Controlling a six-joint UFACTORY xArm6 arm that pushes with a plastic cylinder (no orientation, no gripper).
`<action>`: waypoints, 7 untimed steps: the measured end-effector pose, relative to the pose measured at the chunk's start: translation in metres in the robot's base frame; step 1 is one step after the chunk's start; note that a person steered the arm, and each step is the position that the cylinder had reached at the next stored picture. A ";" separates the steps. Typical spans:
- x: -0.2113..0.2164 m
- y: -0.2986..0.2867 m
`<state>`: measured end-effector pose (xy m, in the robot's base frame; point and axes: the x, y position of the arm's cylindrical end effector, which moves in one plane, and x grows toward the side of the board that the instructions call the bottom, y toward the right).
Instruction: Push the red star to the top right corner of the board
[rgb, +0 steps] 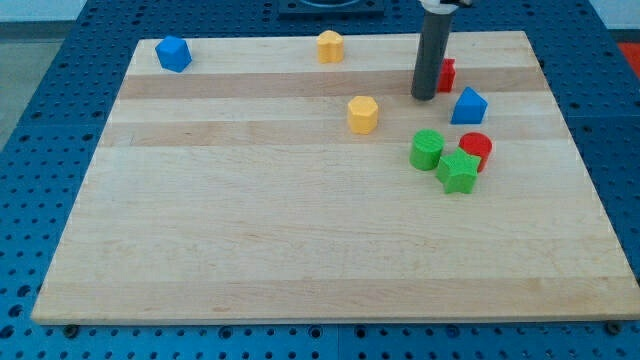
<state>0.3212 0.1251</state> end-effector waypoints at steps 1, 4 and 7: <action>-0.006 0.000; -0.025 0.012; -0.035 0.037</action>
<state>0.2860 0.1619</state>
